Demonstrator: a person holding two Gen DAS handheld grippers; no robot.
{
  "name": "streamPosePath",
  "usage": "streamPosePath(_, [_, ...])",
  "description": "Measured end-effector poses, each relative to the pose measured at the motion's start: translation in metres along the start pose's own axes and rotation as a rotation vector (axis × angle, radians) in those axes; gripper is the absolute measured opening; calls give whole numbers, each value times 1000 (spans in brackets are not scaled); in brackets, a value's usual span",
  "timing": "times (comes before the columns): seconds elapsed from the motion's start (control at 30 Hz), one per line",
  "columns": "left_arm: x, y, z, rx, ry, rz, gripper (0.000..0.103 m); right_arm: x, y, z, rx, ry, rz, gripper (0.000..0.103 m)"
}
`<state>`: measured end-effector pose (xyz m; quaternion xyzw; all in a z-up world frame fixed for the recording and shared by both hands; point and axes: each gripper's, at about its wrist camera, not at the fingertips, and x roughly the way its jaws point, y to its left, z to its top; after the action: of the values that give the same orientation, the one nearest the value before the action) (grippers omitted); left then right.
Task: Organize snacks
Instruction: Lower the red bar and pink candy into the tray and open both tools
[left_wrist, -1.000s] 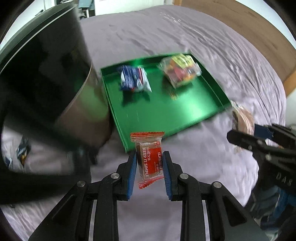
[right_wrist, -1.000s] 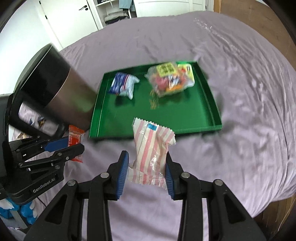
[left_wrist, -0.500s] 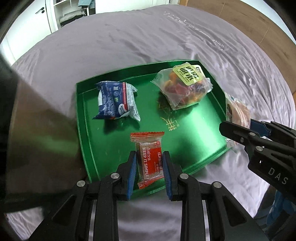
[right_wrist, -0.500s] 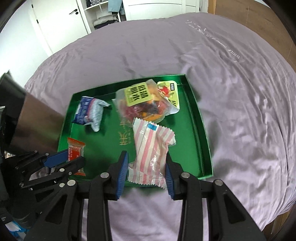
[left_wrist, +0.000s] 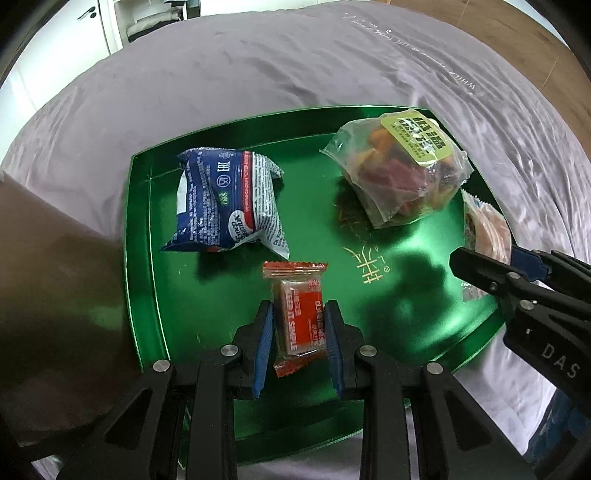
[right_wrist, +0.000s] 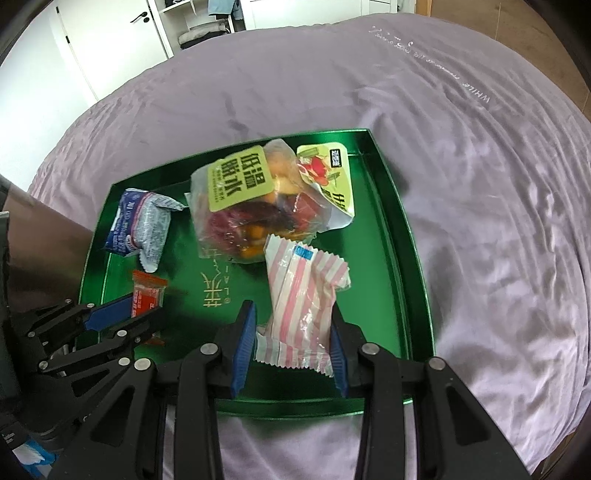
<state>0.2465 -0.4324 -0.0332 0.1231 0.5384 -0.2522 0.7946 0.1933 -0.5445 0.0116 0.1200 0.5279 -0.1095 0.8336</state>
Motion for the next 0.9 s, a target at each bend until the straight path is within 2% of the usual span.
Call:
streamPosePath(0.53, [6,1,1,11,-32,22,22,23,-8,-3,-2,18,-17,34])
streamPosePath(0.9, [8,-3,0,13,-47,43,22,23,-10,-7,-13,1,-13,34])
